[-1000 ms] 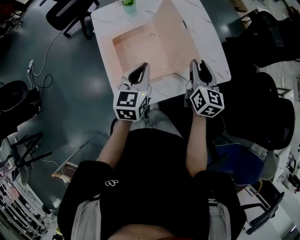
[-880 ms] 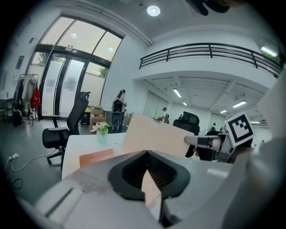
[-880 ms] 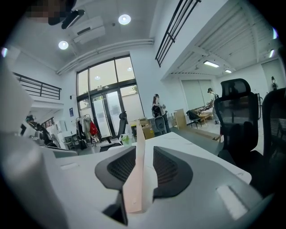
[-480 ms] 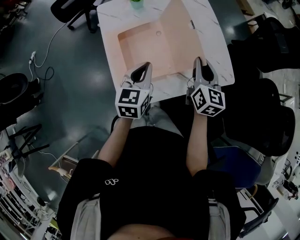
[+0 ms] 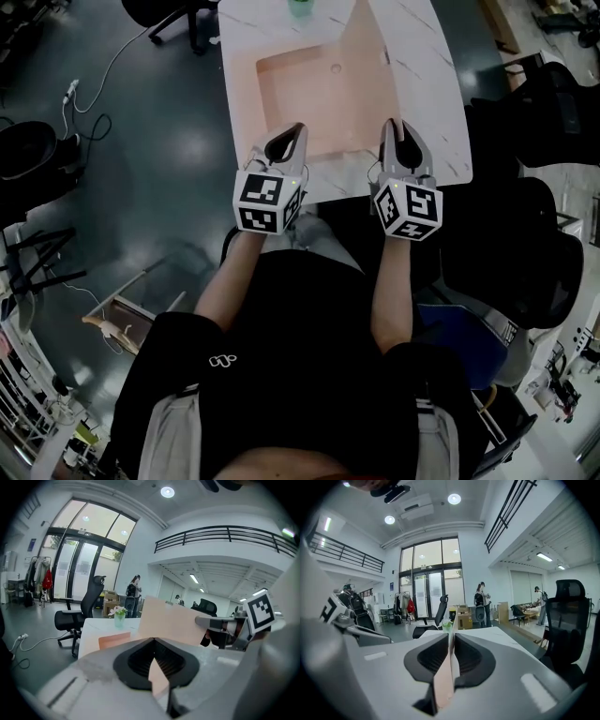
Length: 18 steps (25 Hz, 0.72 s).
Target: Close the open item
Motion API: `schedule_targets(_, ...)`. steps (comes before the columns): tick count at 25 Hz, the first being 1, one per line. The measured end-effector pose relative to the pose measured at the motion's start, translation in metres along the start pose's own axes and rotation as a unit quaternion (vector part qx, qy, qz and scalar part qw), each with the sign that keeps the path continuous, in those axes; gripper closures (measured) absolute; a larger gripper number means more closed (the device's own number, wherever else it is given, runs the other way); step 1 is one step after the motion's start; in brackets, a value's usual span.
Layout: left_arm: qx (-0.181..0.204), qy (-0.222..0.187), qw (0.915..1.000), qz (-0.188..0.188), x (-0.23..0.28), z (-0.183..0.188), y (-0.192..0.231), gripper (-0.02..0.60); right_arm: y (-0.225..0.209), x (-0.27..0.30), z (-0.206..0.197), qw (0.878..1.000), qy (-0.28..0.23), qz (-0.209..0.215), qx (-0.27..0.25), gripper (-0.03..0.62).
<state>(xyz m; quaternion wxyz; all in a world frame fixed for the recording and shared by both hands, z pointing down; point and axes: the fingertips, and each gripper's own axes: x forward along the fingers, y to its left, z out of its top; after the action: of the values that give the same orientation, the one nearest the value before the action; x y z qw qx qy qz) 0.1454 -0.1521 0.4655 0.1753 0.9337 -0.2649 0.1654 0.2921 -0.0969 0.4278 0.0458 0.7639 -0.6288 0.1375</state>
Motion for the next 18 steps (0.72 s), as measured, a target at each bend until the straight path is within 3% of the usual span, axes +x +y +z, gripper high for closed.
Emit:
schedule_targets(6,-0.011,-0.005,0.9997,0.02,-0.015,-0.003,0.019,0.581,0.035,0.008,-0.002,0.999,0.011,0.028,-0.044,0.563)
schedule_targets(13,-0.025,-0.009,0.9989,0.04,-0.029,-0.009,0.036,0.581,0.082,0.018,-0.008,0.985,0.029,0.059,-0.156,0.562)
schedule_targets(18,-0.032,-0.011,0.9981,0.052,-0.04,-0.013,0.047,0.581,0.113,0.023,-0.017,0.979,0.039,0.093,-0.176,0.542)
